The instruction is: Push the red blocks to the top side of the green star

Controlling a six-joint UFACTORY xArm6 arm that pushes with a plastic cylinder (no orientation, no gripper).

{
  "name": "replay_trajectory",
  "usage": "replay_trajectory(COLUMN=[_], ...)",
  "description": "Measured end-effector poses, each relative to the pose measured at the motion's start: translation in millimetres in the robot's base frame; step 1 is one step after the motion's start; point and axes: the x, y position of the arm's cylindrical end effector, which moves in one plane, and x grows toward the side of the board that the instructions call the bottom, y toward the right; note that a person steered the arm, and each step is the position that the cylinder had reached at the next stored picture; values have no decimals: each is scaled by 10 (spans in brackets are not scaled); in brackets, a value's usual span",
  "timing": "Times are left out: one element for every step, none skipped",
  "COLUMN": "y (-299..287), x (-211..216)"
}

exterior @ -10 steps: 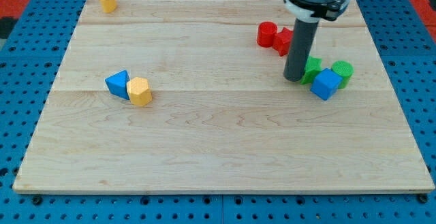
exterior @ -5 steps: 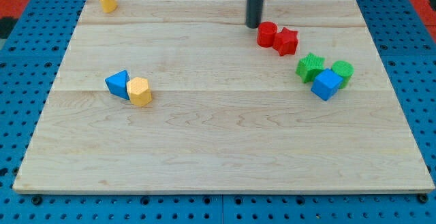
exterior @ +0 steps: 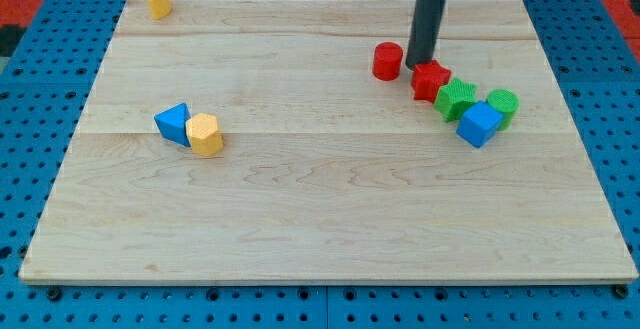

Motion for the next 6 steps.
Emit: replay_trajectory(y=[-30, -285, -1018, -889, -418, -408], x=[-77, -692, -695, -297, -137, -135])
